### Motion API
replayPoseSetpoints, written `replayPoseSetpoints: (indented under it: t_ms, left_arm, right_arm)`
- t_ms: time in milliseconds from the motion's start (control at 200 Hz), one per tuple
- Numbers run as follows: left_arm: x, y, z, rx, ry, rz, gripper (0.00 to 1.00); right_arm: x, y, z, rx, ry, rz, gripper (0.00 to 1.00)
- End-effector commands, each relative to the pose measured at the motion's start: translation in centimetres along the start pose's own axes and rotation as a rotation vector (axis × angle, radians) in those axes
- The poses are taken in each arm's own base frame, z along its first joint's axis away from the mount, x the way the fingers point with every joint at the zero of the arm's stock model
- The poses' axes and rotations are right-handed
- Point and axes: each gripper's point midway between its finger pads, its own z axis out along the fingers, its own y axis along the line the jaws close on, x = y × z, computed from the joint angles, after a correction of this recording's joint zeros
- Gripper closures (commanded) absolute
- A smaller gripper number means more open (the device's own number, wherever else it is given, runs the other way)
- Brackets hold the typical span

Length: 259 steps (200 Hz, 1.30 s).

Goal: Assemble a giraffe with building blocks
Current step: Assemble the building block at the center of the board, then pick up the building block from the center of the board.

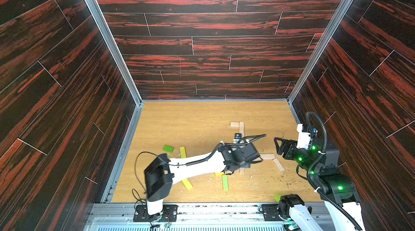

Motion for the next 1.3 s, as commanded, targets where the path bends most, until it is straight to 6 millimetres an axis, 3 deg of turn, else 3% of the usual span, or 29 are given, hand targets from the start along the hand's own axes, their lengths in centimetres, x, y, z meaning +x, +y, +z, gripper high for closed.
replayPoseSetpoints:
  t_ms: [0,215,416,586,737,907,1067,1293]
  left_arm:
    - [-2.6,2.4,-2.5,-0.018,-0.103,-0.033,0.24]
    - [-3.0,7.5,-3.3,-0.062,-0.139,-0.087,0.23]
    - [-2.5,11.6,-3.9,-0.071,-0.157,-0.139,0.23]
    - [-1.4,15.3,-3.7,-0.092,-0.14,-0.178,0.23]
    - [-0.8,17.1,-3.7,-0.1,-0.132,-0.197,0.23]
    - [0.0,17.7,-3.2,-0.085,-0.118,-0.209,0.23]
    - [0.7,17.8,-2.9,-0.076,-0.1,-0.217,0.23]
    - [2.1,19.4,-4.0,-0.091,-0.093,-0.231,0.22]
  right_arm:
    - [-0.9,0.2,-0.2,-0.001,-0.032,-0.024,0.23]
    - [0.3,-0.2,1.3,0.017,0.041,0.036,0.23]
    - [2.7,-0.9,2.9,0.042,0.143,0.122,0.25]
    - [6.6,-1.7,4.2,0.065,0.258,0.214,0.29]
    - [10.8,-1.8,4.8,0.092,0.36,0.274,0.33]
    - [15.1,0.4,5.7,0.128,0.485,0.221,0.34]
    - [18.9,3.8,7.0,0.159,0.59,0.097,0.33]
    - [22.5,9.5,8.7,0.09,0.67,0.011,0.33]
